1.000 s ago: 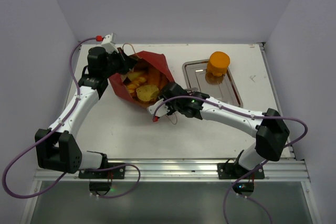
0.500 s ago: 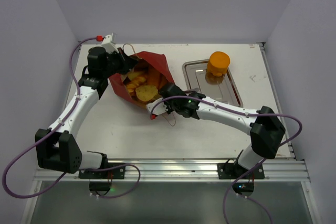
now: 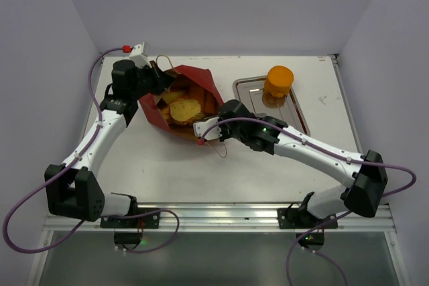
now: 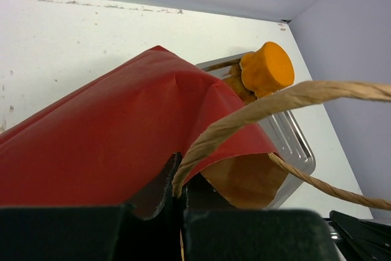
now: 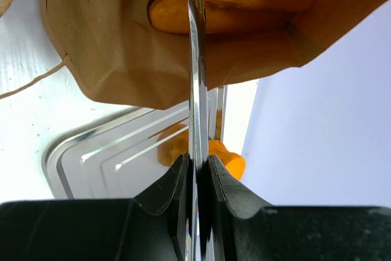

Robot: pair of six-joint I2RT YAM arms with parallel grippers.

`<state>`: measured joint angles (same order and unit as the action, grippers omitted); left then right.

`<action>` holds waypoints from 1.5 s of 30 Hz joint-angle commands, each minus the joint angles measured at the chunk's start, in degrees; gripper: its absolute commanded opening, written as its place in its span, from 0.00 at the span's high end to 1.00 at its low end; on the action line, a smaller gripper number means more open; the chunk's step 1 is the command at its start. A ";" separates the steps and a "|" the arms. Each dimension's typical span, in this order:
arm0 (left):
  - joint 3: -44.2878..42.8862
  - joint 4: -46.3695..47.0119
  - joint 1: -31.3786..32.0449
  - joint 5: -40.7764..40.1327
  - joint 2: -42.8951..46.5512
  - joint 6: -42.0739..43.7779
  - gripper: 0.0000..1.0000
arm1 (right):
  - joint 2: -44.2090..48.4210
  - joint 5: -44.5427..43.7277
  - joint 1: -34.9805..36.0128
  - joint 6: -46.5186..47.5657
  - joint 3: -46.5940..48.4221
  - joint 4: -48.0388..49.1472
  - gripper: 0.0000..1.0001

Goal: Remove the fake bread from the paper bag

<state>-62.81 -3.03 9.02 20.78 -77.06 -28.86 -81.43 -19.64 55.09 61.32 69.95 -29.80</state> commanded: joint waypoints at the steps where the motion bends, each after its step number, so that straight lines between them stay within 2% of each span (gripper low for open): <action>1: -2.76 0.48 -0.31 -0.12 0.07 0.91 1.00 | 2.68 2.06 -0.51 -3.40 2.03 -0.78 1.00; 27: -8.82 -3.39 -0.40 -12.69 -3.98 -1.46 1.00 | 13.13 10.76 -4.64 -12.01 8.44 -12.38 1.00; 37: -10.76 -4.62 -0.40 -13.83 -6.18 -1.64 1.00 | 17.61 12.87 -10.43 -15.09 13.10 -15.11 1.00; 45: -11.11 -5.67 -0.40 -13.92 -5.39 -0.50 1.00 | 19.90 10.94 -17.46 -17.11 11.18 -14.23 1.00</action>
<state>-71.48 -8.29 9.02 8.34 -83.13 -29.95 -62.85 -7.90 39.99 46.44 80.88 -45.87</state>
